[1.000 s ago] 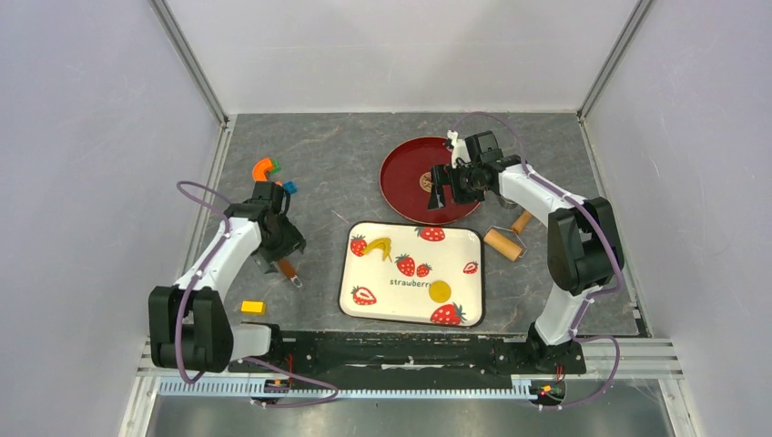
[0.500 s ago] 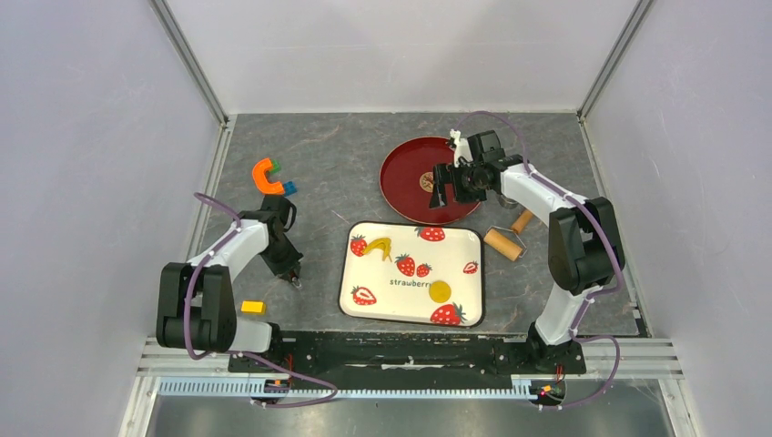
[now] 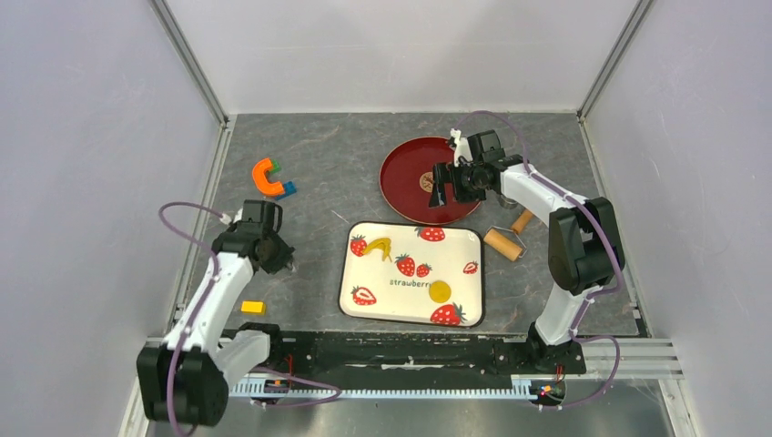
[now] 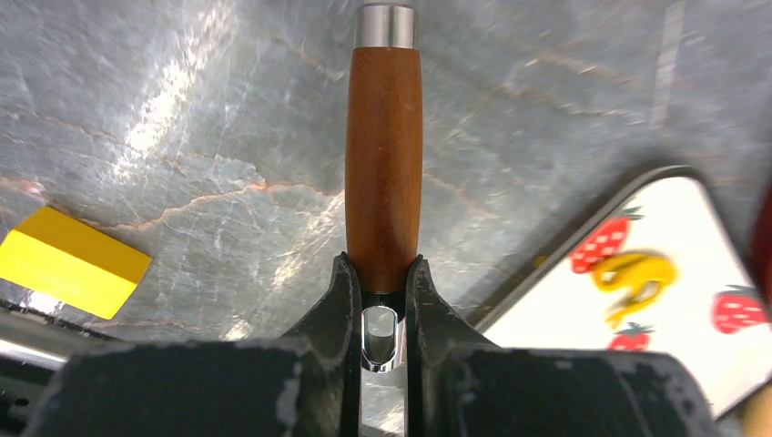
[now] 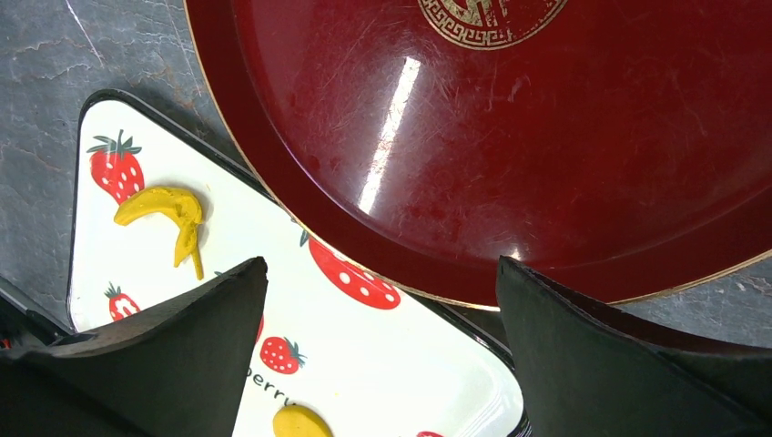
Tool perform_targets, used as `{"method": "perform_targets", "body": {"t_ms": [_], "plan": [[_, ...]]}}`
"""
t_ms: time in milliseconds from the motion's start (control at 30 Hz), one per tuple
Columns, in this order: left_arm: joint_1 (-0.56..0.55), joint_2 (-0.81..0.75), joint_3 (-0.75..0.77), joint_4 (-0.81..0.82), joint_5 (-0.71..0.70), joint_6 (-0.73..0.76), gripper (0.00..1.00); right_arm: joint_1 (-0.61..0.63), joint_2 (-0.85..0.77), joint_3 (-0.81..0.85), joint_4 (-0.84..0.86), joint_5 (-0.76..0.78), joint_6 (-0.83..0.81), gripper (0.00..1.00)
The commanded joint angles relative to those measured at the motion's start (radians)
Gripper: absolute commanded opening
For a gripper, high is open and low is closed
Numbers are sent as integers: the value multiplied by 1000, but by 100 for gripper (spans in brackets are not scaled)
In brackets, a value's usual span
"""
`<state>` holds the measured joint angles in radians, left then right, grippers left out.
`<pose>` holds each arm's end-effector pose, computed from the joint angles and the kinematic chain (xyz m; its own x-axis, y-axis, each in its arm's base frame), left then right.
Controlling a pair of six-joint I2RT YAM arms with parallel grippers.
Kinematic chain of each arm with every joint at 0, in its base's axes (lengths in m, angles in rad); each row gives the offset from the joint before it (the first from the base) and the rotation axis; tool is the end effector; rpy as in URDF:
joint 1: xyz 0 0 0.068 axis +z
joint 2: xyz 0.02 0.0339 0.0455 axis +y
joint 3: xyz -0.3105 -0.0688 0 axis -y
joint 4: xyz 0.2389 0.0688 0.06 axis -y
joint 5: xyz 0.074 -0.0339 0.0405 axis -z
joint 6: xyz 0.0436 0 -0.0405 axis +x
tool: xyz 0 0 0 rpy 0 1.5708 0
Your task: Roll out the dumpling wrappers from the dough
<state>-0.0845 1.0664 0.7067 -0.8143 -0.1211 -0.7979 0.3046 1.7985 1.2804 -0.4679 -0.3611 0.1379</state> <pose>0.1599 -0.0083 0.2492 -0.6683 -0.6566 -0.3496 -0.6319 0.7491 -0.1989 0.3681 0.1319 0.2541 -0.8520 -0.1331 -0.5063 -0.3529 0.8604 0.3677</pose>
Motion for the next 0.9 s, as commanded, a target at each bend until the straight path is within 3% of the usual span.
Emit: {"method": "perform_targets", "body": {"t_ms": [0, 267, 567, 733, 867], "plan": [[7, -185, 9, 106, -91, -93, 2, -9, -35, 34, 28, -5, 11, 97], [6, -184, 52, 400, 188, 324, 2, -34, -69, 32, 54, -24, 36, 97], [-6, -40, 147, 386, 524, 707, 2, -81, -99, 28, 54, -78, 39, 97], [-133, 25, 189, 320, 523, 887, 2, -94, -112, 28, 55, -118, 40, 97], [-273, 101, 250, 243, 445, 1026, 2, -96, -116, 28, 54, -162, 38, 97]]}}
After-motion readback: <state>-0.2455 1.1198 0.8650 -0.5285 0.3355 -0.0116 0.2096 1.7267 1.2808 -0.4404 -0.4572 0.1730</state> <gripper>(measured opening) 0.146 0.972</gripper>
